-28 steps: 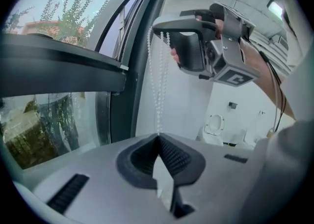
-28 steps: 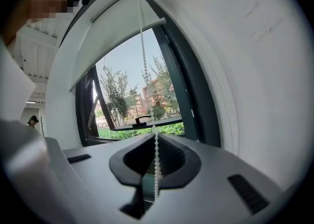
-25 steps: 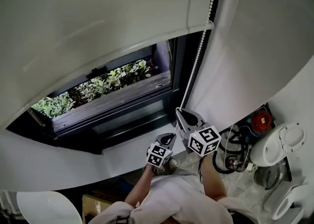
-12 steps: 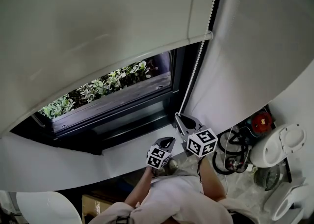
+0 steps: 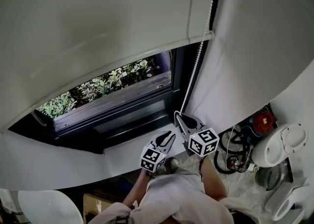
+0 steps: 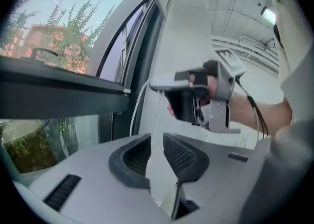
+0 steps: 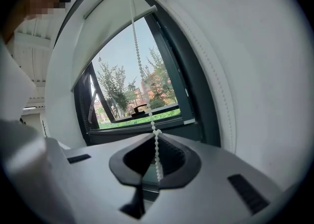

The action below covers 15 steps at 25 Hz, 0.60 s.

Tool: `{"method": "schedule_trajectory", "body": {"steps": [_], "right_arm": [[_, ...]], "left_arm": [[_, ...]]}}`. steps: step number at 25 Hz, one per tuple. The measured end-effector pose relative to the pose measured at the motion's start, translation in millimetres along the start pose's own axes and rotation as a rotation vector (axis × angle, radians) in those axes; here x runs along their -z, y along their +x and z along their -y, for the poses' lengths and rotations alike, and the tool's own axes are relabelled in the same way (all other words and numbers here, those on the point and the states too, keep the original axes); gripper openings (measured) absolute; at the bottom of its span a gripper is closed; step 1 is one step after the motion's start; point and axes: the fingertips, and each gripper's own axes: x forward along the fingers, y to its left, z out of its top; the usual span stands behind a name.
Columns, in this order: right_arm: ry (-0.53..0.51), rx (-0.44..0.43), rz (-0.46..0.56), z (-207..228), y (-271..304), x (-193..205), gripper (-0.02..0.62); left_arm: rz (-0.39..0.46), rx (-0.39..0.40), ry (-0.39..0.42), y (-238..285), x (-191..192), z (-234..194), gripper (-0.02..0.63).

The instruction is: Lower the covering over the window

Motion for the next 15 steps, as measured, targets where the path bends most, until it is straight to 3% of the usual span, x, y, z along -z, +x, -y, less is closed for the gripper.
{"method": "schedule_trajectory", "body": {"steps": [8, 15], "right_arm": [[0.003, -0.012, 0.0, -2.1, -0.4, 0.9, 0.008], [0.007, -0.015, -0.003, -3.4, -1.2, 2.3, 0.008]], "left_arm": [[0.193, -0.011, 0.124, -33.2, -123.8, 4.2, 0.071], [0.294, 0.017, 0.222, -36.2, -204.1, 17.5, 0.07]]}}
